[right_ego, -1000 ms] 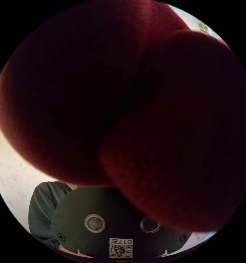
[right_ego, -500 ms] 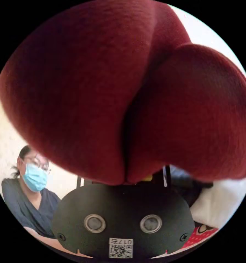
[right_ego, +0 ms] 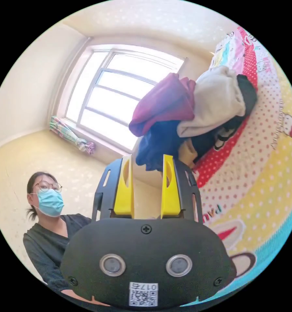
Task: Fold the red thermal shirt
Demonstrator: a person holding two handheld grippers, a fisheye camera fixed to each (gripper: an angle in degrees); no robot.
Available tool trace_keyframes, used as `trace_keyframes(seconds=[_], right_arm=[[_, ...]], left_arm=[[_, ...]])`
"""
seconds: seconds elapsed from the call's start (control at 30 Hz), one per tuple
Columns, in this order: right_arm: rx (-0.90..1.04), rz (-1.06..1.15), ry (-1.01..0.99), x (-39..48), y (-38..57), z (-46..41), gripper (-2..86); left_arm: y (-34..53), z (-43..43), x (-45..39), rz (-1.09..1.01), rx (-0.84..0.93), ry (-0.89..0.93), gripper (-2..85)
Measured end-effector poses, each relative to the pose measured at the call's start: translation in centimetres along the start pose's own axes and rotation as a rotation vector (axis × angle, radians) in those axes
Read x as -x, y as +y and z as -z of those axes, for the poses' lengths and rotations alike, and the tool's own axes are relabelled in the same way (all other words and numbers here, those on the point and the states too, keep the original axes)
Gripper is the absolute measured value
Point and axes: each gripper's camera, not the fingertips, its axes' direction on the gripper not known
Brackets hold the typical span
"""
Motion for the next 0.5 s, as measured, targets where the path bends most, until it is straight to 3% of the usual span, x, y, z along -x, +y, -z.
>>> trace_keyframes(seconds=[0.13, 0.2, 0.3, 0.5], right_arm=[[-0.069, -0.062, 0.642, -0.3, 10.4, 5.2, 11.1], [0.006, -0.195, 0.940, -2.3, 15.9, 6.1, 10.2], [-0.225, -0.129, 0.791, -2.5, 20.8, 6.6, 6.5], [-0.271, -0.087, 0.817, -2.2, 19.2, 2.5, 3.3]], left_arm=[[0.5, -0.6, -0.5, -0.030, -0.003, -0.045, -1.0], [0.9, -0.7, -1.1, -0.047, -0.010, -0.079, -1.0], [1.1, -0.8, -3.7, -0.162, -0.009, -0.143, -0.9], [-5.7, -4.8, -12.0, -0.429, -0.079, -0.271, 1.2]])
